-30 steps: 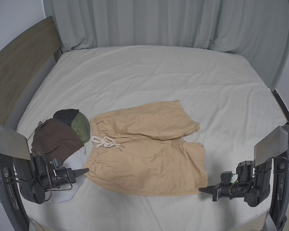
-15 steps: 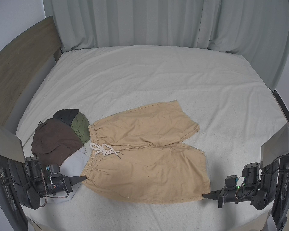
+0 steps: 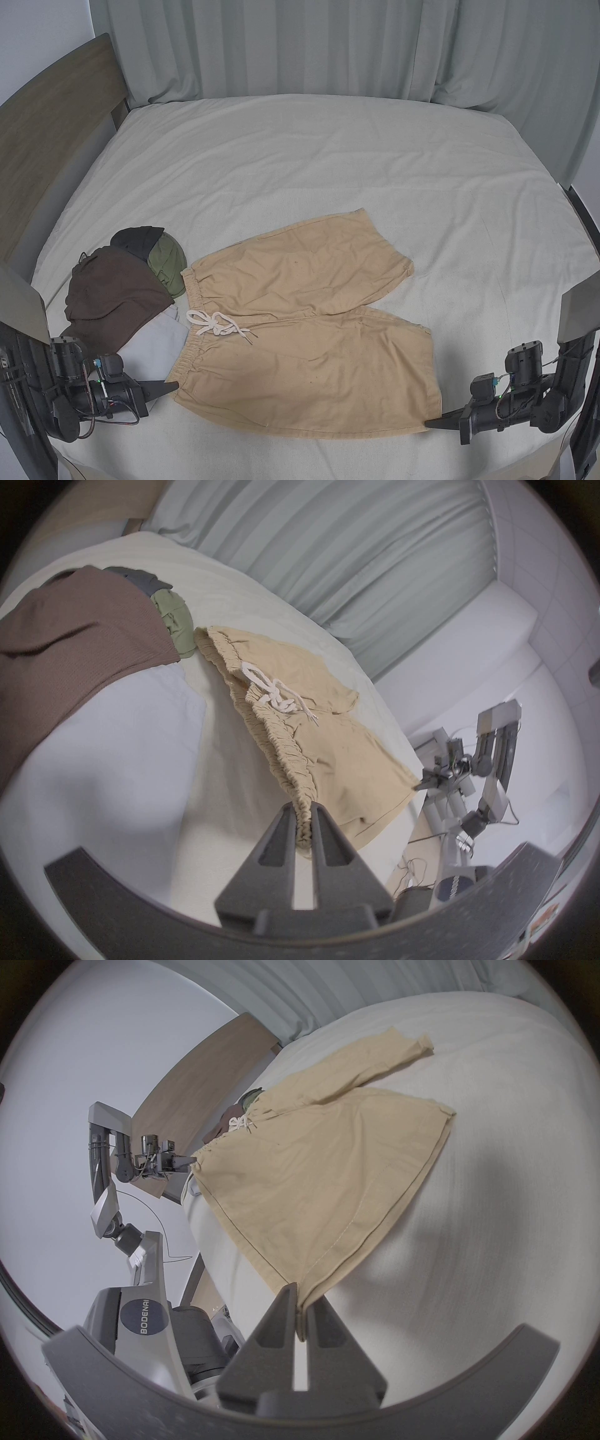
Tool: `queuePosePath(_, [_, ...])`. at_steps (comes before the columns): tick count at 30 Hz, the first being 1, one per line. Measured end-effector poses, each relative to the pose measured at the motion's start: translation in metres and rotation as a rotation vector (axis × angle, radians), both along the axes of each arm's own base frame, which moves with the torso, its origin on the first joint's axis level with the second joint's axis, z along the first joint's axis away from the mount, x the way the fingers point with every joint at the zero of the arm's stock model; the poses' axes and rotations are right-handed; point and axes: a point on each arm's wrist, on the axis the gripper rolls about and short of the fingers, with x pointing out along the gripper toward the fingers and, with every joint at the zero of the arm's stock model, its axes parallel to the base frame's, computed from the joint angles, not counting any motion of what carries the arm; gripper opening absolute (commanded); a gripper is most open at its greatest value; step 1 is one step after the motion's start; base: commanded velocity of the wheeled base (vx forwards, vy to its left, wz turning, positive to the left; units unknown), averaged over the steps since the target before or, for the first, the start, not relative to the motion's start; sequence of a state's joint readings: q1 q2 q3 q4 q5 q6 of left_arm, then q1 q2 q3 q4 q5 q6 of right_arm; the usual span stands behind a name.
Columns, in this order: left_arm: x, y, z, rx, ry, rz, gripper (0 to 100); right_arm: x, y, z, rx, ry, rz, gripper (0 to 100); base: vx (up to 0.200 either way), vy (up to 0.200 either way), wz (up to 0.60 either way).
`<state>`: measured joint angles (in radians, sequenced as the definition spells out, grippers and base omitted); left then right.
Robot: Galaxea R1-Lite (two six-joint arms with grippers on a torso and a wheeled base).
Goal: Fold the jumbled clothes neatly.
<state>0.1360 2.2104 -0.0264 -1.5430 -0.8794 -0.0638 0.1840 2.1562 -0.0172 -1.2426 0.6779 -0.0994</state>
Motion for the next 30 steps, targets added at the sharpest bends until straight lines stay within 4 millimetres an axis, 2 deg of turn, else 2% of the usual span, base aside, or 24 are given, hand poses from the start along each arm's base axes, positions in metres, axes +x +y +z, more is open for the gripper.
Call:
queuePosePath(9, [-0.005,0.012,-0.025,0.145,-0.094,-0.089,0,-0.009,-0.001,0.013,-0.009,0.005,0.024,0,0.0,0.0,0.0])
queuePosePath(16, [-0.011,0.018,-0.04,0.098,-0.078,-0.144,0,-0.019,-0.003,0.016,-0.026,0.053,0.047,0,0.0,0.0,0.0])
queuePosePath(24, [-0.012,0.019,-0.043,0.085,-0.067,-0.146,0,-0.019,-0.003,0.021,-0.004,0.026,0.06,0,0.0,0.0,0.0])
queuePosePath(30, [-0.01,0.018,-0.037,0.05,-0.087,-0.155,0,-0.014,-0.002,0.026,0.026,-0.036,0.063,0,0.0,0.0,0.0])
